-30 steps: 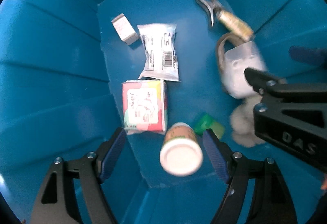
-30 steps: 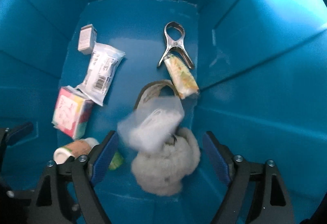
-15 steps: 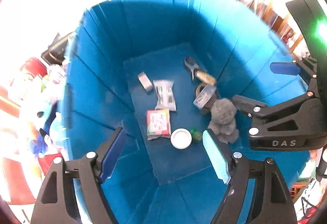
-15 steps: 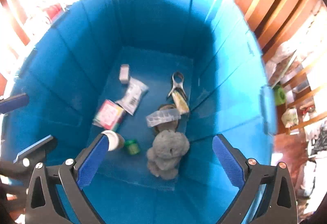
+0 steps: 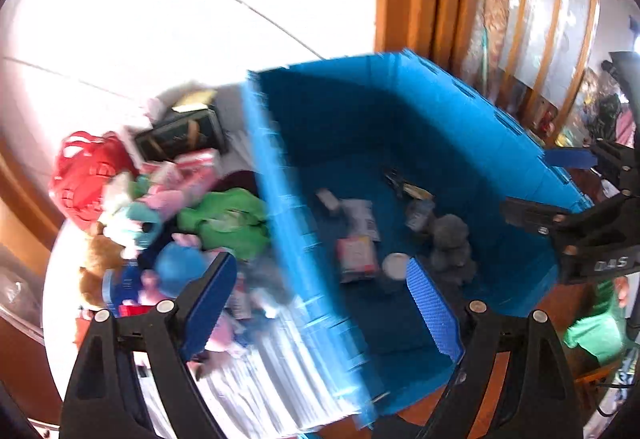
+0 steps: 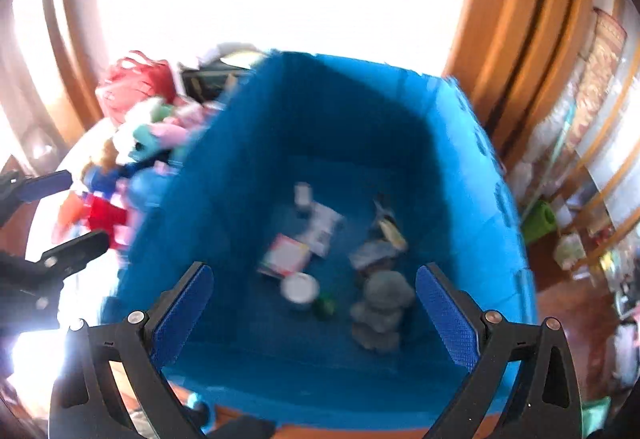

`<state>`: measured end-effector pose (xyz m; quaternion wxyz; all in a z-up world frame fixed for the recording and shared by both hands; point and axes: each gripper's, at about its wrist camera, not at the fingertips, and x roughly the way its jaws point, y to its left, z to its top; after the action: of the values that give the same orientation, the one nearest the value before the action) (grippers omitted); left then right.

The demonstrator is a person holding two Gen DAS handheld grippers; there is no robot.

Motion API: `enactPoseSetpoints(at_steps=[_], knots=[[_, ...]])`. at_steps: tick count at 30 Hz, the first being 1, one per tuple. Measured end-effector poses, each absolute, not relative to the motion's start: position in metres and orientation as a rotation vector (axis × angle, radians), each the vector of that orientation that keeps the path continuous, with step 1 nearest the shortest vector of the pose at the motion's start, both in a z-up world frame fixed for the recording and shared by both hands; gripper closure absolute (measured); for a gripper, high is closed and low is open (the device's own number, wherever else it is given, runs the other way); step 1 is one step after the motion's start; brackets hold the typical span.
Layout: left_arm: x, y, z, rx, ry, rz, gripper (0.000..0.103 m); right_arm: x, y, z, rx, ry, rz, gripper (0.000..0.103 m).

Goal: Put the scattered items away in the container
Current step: 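Withdraw both tools from the crate back toward the pile, then grasp the orange-and-pink pig plush with the left tool while the right tool grasps the white paper roll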

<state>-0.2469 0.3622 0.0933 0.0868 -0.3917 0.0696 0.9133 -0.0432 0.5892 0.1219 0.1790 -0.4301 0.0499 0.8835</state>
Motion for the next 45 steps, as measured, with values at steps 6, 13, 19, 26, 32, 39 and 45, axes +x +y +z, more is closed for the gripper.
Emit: enactPoseSetpoints(at_steps=[6, 13, 19, 26, 32, 39, 45], knots=[[-0.203, 0.272, 0.089, -1.157, 0.164, 2.794, 0.013, -0.055, 0.511, 0.129, -1.128, 0.175, 2.571, 0.0], [-0.166, 0.159, 0.071, -1.152, 0.107, 2.948, 0.013, -0.092, 0.429, 0.106, -1.138, 0.241, 2.643, 0.0], [-0.157, 0.079, 0.034, -1.218, -0.017, 3.081, 0.013, -0.136, 0.383, 0.068, -1.216, 0.216, 2.639, 0.0], [-0.146, 0.019, -0.015, -1.36, -0.106, 3.217, 0.013, -0.185, 0.365, 0.013, -1.347, 0.258, 2.686, 0.0], [-0.135, -0.036, -0.056, -1.553, -0.275, 3.274, 0.013, -0.217, 0.37, -0.031, -1.412, 0.354, 2.643, 0.0], [-0.131, -0.085, -0.09, -1.679, -0.338, 3.258, 0.013, -0.242, 0.364, -0.077, -1.488, 0.441, 2.529, 0.0], [-0.146, -0.122, -0.119, -1.714, -0.251, 3.167, 0.013, -0.255, 0.34, -0.106, -1.474, 0.517, 2.427, 0.0]])
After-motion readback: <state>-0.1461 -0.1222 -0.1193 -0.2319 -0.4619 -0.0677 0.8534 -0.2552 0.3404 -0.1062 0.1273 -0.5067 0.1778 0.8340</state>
